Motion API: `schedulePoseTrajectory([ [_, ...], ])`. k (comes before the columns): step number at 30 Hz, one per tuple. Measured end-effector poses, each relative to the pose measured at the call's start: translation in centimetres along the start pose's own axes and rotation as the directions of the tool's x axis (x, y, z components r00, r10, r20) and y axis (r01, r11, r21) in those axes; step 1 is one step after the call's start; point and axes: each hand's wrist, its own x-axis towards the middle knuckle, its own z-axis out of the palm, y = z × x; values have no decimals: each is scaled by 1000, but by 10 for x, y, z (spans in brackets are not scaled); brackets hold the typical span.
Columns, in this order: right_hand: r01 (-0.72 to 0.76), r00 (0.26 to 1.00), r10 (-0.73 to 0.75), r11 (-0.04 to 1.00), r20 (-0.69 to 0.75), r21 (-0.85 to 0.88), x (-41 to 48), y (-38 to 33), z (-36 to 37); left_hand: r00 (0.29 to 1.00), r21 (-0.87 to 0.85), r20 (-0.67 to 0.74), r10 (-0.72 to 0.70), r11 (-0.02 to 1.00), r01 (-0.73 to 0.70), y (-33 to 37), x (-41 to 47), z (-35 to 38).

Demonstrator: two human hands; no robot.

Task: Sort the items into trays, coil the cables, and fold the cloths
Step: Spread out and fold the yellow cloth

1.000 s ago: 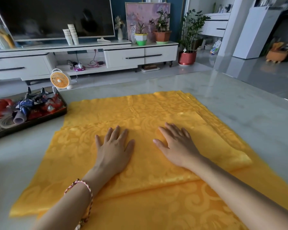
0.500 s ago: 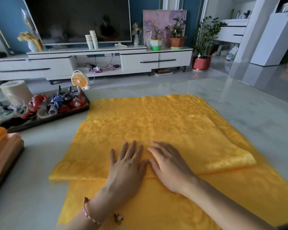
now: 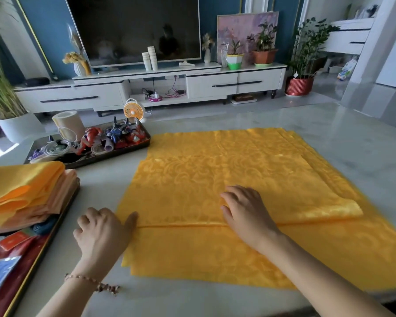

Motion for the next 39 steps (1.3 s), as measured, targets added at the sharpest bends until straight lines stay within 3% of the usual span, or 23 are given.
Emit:
schedulePoseTrajectory([
  [2, 38, 999, -38, 999, -21, 7, -5, -4, 0, 998, -50, 69, 7, 999, -4, 2, 5, -4],
  [5, 6, 999, -10, 997, 46, 79, -13, 3, -3, 999, -395, 18, 51, 918, -40, 4, 11, -6],
  [8, -33, 983, 14, 994, 183, 101, -20, 15, -5, 997, -792, 5, -83, 608, 54, 8, 12, -6],
  [10, -49, 968, 24, 995, 250, 92, -23, 19, -6, 988, -889, 66, -141, 441, 123, 9, 13, -5],
  [20, -144, 935, 124, 989, 332, 36, -13, 23, -7, 959, -884, 221, -179, 378, 274, 6, 25, 1],
  [24, -152, 937, 137, 988, 321, 23, -10, 22, -4, 954, -907, 221, -201, 317, 277, 8, 23, -4],
  [26, -154, 941, 140, 988, 309, 21, -11, 22, -3, 948, -944, 244, -204, 174, 281, 10, 22, -6],
  [28, -153, 943, 137, 988, 302, 28, -12, 22, -2, 934, -949, 315, -171, -36, 314, 16, 17, -10],
  [31, -163, 965, 134, 979, 226, 118, -13, 21, 1, 860, -814, 510, 11, -315, 487, 30, 10, -14],
  [35, -130, 992, 125, 929, 37, 346, -15, 19, -3, 736, -616, 656, 165, -446, 649, 42, 5, -16],
  [37, -118, 992, 129, 930, -9, 348, -15, 23, -7, 724, -578, 667, 176, -491, 652, 44, 6, -16],
  [39, -147, 988, 155, 952, -12, 268, -17, 32, -10, 764, -591, 623, 171, -537, 602, 51, 9, -10],
])
